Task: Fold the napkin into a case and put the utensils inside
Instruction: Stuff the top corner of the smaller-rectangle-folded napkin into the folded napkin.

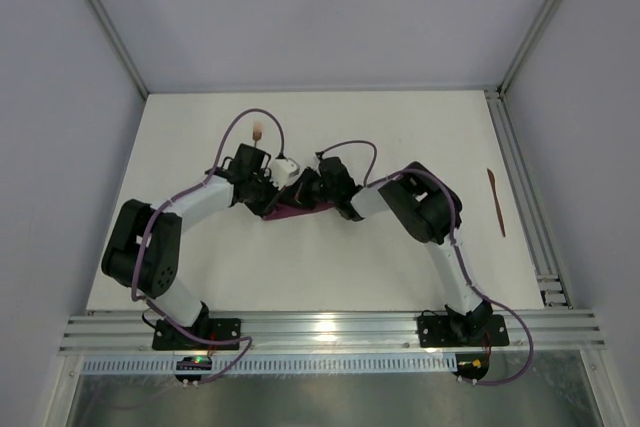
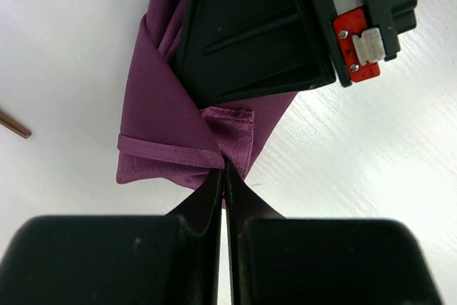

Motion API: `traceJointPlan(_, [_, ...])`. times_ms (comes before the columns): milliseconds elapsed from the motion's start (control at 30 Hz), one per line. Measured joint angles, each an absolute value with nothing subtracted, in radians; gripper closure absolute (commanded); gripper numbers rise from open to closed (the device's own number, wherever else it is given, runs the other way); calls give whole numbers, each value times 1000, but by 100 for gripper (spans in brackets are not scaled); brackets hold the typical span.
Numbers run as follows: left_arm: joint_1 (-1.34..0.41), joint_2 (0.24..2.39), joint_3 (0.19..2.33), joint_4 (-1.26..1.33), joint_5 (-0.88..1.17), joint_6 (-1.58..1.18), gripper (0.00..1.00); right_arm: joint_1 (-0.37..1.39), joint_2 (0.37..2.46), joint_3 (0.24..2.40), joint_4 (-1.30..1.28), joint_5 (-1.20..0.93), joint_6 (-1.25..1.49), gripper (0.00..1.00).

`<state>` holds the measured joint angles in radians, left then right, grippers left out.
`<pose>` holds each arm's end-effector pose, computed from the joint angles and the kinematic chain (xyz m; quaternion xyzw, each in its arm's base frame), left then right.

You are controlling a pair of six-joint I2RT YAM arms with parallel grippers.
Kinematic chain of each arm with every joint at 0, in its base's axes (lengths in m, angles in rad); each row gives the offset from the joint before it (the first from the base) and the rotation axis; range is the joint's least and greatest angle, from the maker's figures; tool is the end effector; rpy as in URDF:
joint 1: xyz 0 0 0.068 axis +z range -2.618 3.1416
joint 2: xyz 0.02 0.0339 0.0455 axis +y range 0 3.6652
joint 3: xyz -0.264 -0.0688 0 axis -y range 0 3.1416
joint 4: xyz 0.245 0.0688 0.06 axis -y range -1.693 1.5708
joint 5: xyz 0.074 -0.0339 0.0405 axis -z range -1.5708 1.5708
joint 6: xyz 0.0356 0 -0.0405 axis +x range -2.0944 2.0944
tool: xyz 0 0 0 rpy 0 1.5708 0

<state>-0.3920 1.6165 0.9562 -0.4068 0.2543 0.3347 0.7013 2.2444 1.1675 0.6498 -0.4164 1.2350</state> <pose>0.2874 -0.1285 0.1794 0.3710 0.8867 -0.1298 0.2436 0.3350 0.3018 0.0884 0.1090 0.8231 0.5347 0.1569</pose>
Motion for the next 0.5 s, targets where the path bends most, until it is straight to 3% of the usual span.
traceJointPlan(500, [-390, 1621, 955, -400, 262, 376, 100, 719, 2335, 1222, 769, -338, 1363, 97])
